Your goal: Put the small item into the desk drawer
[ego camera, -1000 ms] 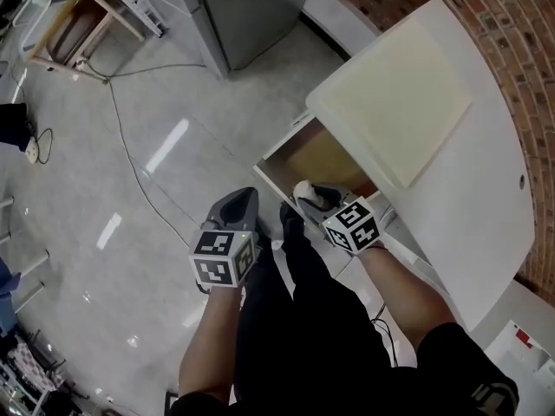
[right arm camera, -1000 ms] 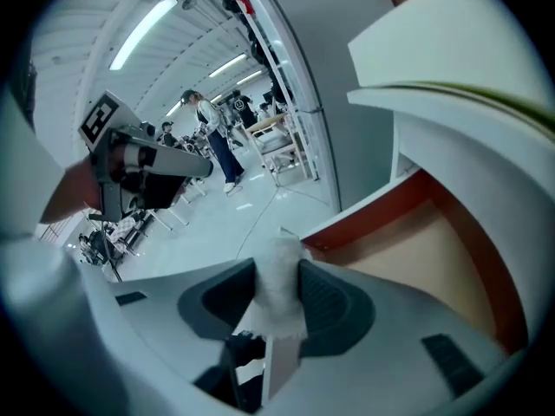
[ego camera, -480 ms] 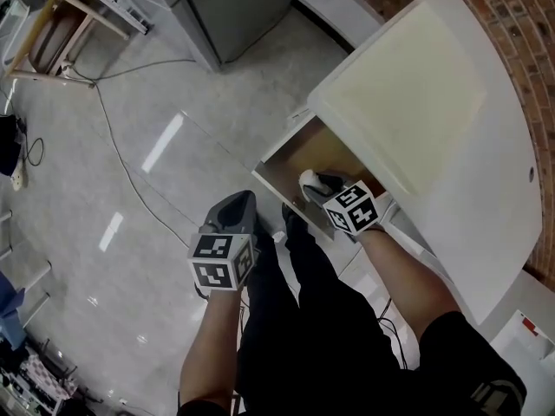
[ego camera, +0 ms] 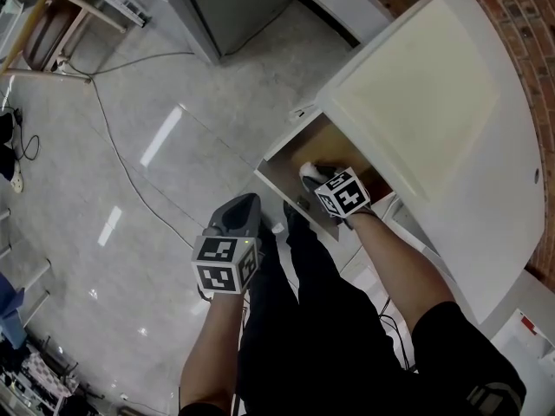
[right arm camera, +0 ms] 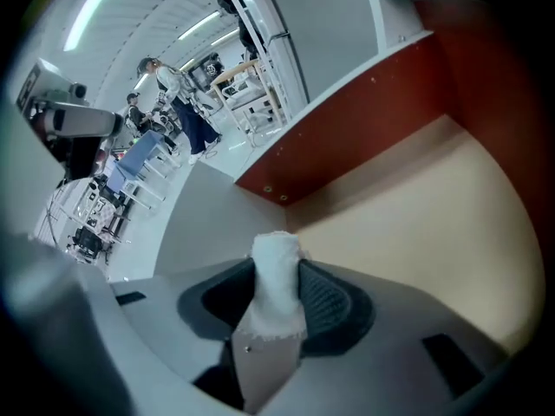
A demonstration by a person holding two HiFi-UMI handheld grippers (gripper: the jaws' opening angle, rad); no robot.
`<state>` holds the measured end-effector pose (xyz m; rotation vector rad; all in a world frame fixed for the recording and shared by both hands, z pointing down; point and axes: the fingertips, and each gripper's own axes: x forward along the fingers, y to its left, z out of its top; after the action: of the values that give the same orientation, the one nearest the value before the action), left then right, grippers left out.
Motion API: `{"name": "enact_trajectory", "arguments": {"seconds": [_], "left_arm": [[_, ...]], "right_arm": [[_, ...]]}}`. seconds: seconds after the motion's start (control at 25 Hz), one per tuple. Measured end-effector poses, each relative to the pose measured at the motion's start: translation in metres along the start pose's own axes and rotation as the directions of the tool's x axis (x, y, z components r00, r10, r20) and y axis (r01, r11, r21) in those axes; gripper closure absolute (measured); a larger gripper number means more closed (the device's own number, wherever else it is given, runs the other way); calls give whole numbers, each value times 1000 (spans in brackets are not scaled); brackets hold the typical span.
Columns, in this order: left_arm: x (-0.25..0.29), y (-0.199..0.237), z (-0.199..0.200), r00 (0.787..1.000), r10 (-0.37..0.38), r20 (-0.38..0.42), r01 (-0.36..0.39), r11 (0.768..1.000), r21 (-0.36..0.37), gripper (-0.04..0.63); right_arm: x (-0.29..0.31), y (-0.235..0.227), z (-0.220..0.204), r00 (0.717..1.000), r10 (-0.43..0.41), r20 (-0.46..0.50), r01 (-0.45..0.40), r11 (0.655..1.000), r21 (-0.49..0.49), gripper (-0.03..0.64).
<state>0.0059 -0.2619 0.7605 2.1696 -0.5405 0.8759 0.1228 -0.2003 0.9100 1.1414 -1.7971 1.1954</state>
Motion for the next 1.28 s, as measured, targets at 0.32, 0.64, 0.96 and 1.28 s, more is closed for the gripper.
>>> {"name": "enact_trajectory", "arguments": {"seconds": [0.32,0.64,0.96,1.28], "left_arm": [[10,0,5,1000,-17,-10,17,1000,11,583],[8,-3,6,999,-35,-27,36,999,20,583],[-26,-12,26,998,-60,-26,61,998,31,583],[-73,-34,69,995,-103,13,101,990,97,583]], "right_arm": [[25,-16,-18,997,-46,-54,45,999,-20,457],[26,-11,-25,999,0,-51,-1,999,-35,428],[-34,-5,-16,998,-59,3,59,994,97,426],[-93,33,-3,993,-95,64,81,979,188,428]]}}
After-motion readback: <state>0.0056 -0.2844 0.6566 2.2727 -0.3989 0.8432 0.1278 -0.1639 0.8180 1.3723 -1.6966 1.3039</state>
